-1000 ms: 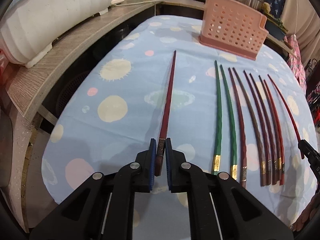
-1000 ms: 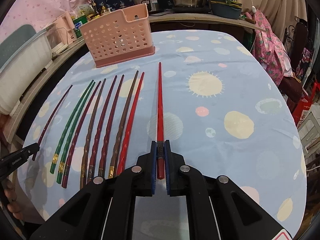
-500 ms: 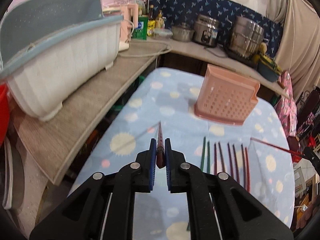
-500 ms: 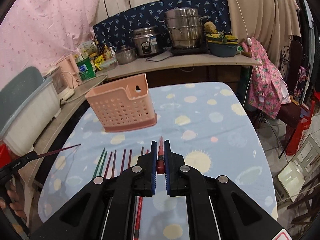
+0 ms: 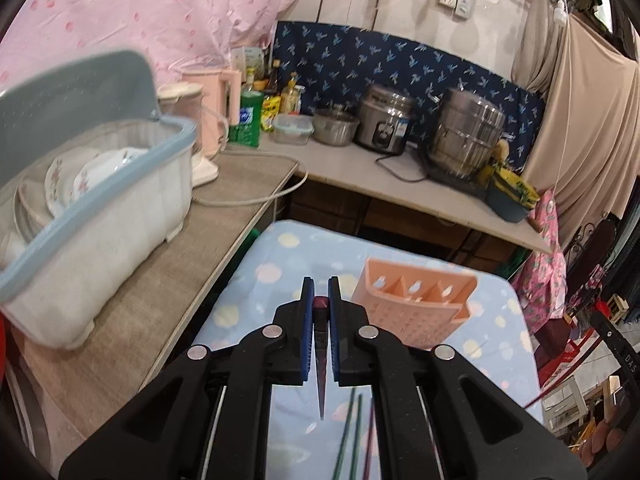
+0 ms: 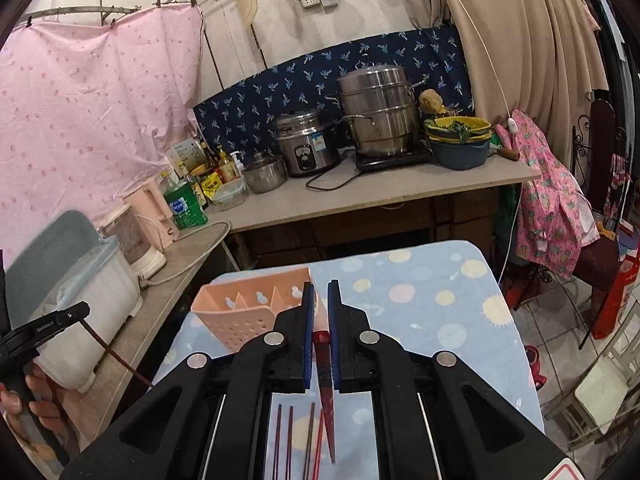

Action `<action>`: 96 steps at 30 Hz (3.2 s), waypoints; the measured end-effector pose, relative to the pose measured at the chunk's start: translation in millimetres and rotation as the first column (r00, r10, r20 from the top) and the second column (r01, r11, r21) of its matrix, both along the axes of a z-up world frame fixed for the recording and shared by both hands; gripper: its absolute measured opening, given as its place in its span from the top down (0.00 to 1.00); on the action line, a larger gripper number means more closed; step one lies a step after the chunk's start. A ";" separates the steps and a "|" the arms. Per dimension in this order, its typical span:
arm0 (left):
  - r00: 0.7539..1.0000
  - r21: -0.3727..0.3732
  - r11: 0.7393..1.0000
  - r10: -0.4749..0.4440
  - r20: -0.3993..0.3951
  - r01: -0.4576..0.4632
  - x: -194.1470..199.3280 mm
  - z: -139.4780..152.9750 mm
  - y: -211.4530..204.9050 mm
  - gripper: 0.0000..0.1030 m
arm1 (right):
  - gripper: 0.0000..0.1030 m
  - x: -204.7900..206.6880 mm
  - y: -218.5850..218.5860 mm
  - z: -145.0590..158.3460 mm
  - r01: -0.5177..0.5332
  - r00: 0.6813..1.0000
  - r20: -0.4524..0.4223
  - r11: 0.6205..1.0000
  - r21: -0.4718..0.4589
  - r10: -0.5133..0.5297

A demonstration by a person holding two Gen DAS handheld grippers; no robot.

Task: Organize utensils
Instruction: 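Lift both held chopsticks and lower them into the pink basket, then open both grippers to release the chopsticks into the basket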

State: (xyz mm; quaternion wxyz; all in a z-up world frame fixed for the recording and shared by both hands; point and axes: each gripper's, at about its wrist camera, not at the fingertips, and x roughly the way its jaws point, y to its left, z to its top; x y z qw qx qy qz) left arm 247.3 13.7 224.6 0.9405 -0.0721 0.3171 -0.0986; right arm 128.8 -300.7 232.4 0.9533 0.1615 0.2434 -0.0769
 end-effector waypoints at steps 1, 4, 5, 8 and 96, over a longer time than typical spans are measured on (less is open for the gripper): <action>1.000 -0.011 1.000 -0.008 0.013 0.008 3.5 9.5 -3.1 0.94 | 0.94 2.7 -0.2 7.7 -0.003 1.000 0.016 1.000 -0.002 0.003; 0.998 -0.040 0.999 -0.028 0.056 0.030 11.3 35.3 -11.9 0.94 | 0.94 13.5 0.1 29.1 -0.017 0.998 0.065 1.000 0.004 0.017; 0.997 -0.045 0.998 -0.030 0.072 0.034 14.2 43.4 -15.8 0.94 | 0.94 18.1 0.4 36.8 -0.022 0.996 0.083 1.000 0.008 0.022; 0.991 -0.064 0.997 -0.030 0.133 0.038 22.3 70.7 -24.7 0.94 | 0.94 33.4 2.2 59.8 -0.038 0.989 0.145 0.999 0.014 0.035; 1.000 0.023 1.000 0.017 -0.015 -0.017 -6.4 -45.5 -13.1 0.47 | 0.52 -7.2 18.1 -73.1 -0.067 0.994 -0.077 0.995 0.070 0.073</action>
